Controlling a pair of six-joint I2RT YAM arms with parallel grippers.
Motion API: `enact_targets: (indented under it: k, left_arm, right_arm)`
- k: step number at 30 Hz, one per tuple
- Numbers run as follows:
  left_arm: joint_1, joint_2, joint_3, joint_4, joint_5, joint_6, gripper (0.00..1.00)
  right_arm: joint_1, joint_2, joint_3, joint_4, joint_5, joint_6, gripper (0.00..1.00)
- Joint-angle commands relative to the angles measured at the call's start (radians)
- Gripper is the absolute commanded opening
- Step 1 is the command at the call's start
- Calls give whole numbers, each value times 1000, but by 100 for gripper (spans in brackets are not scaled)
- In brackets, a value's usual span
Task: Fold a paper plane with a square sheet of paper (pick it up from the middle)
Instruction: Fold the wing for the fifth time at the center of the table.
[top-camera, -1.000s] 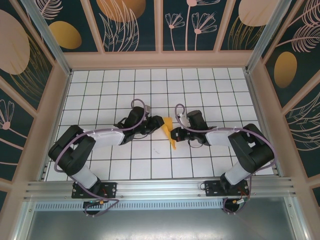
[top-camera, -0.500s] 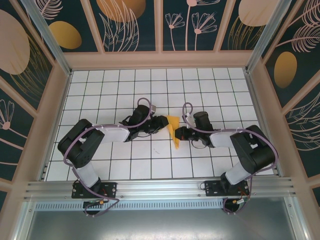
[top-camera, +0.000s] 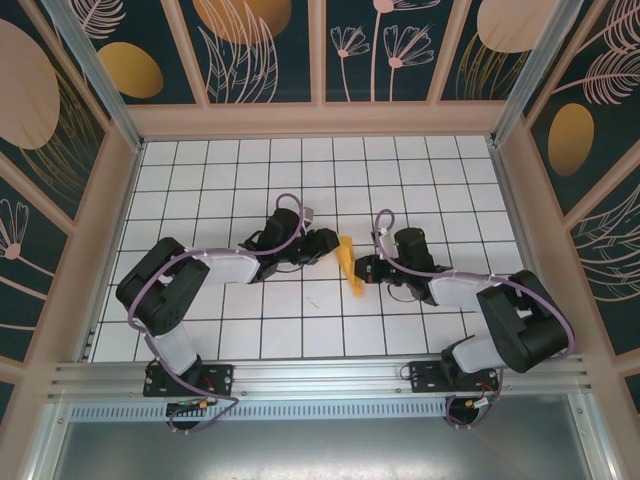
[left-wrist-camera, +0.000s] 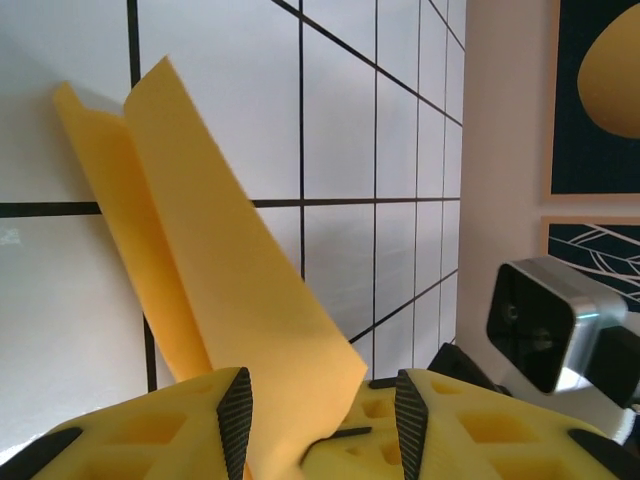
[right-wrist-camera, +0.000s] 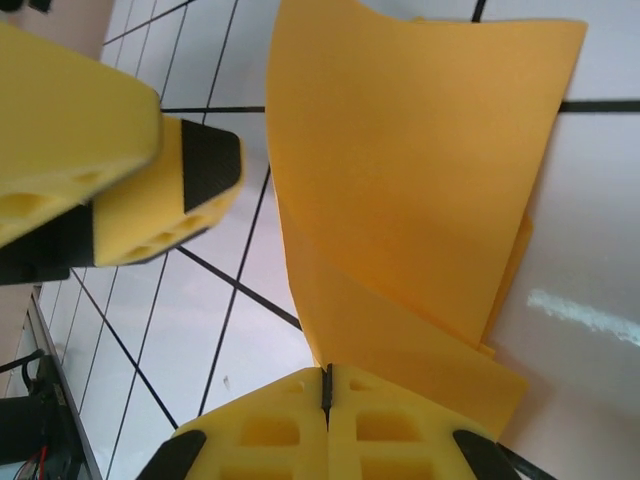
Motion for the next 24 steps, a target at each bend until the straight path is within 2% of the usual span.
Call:
enact_targets:
  k: [1, 8, 14, 18, 20, 22, 24]
  left_arm:
    - [-4, 31, 45, 28, 52, 5, 45]
    - [-21, 83, 104, -23, 85, 32, 45]
    - [-46, 141, 157, -57, 119, 55, 44]
    - [-47, 99, 137, -55, 37, 54, 42]
    - [-46, 74, 135, -115, -48, 62, 50]
    - [-43, 77, 139, -119, -59, 49, 55]
    - [-39, 88, 148, -125, -66, 32, 55]
  right_arm:
    - [2, -15, -38, 64, 30, 44, 7]
    - [0, -48, -83, 81, 96, 75, 7]
    - [-13, -42, -97, 115, 67, 105, 7]
    - [-12, -60, -97, 121, 18, 71, 10]
    - [-8, -66, -82, 71, 14, 29, 10]
    - [-4, -72, -76, 50, 15, -2, 10]
    - [-2, -78, -68, 29, 21, -25, 11]
